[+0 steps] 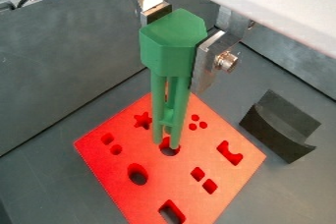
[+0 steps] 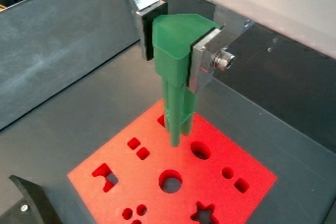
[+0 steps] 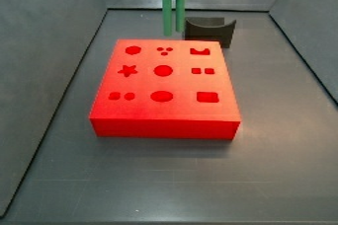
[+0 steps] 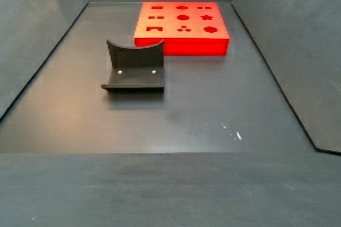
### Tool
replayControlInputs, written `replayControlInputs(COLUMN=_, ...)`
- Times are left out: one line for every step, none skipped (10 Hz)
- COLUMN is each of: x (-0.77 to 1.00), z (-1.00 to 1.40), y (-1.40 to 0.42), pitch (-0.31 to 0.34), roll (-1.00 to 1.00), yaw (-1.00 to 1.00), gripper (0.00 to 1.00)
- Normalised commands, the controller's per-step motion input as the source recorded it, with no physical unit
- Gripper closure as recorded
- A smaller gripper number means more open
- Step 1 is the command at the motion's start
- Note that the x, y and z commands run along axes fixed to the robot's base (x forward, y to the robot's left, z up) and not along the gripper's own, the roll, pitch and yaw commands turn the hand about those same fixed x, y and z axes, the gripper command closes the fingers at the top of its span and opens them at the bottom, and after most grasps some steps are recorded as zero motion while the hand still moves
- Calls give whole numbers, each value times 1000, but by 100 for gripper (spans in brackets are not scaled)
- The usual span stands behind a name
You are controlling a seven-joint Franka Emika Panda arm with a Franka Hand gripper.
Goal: Insert the 3 prong object.
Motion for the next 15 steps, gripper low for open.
replayControlInputs(x=80, z=-151, y=131, pitch=34, roll=0, yaw=0, gripper=100)
replayControlInputs(x=197, z=-234, y=311, pitch=86, roll=-1, yaw=0, gripper=100)
replayControlInputs(x=383, z=-286, y=491, pitch=141, roll=0, yaw=0, gripper=100)
replayControlInputs(x=326, z=-354, y=657, pitch=117, roll=-16, yaw=0, gripper=100)
replayControlInputs(x=217, z=-349, y=800, pitch=76, roll=-53, yaw=0, gripper=100)
replayControlInputs(x=69, z=-334, y=849, pitch=26, roll=-80, yaw=63, gripper=100)
replayControlInputs(x=0, z=-266, y=874, pitch=0, roll=-130, yaw=94, gripper=100)
replayControlInputs(x=-429, z=-126, y=643, pitch=-14, roll=-201, yaw=0, gripper=100)
replayControlInputs(x=-583, z=-54, y=457, pitch=-116, roll=-374, yaw=6, gripper=100)
replayControlInputs(x=-454, z=-77, y=214, pitch=-147, roll=-417, yaw=334, gripper=100)
replayControlInputs(x=-309, z=-111, y=0, pitch=-173, roll=-319, yaw=551, gripper=100)
replayControlInputs(x=-117, z=-66, y=-17, pitch=-154, roll=-211, yaw=800, gripper=100)
replayControlInputs(x=-34, z=23, y=-129, pitch=-86, roll=11, yaw=986, gripper=100)
replayControlInputs(x=6, z=106, y=0, pitch=44, roll=353, yaw=766, gripper=100)
replayControlInputs(x=106, z=114, y=0, pitch=163, roll=500, yaw=549, gripper=100)
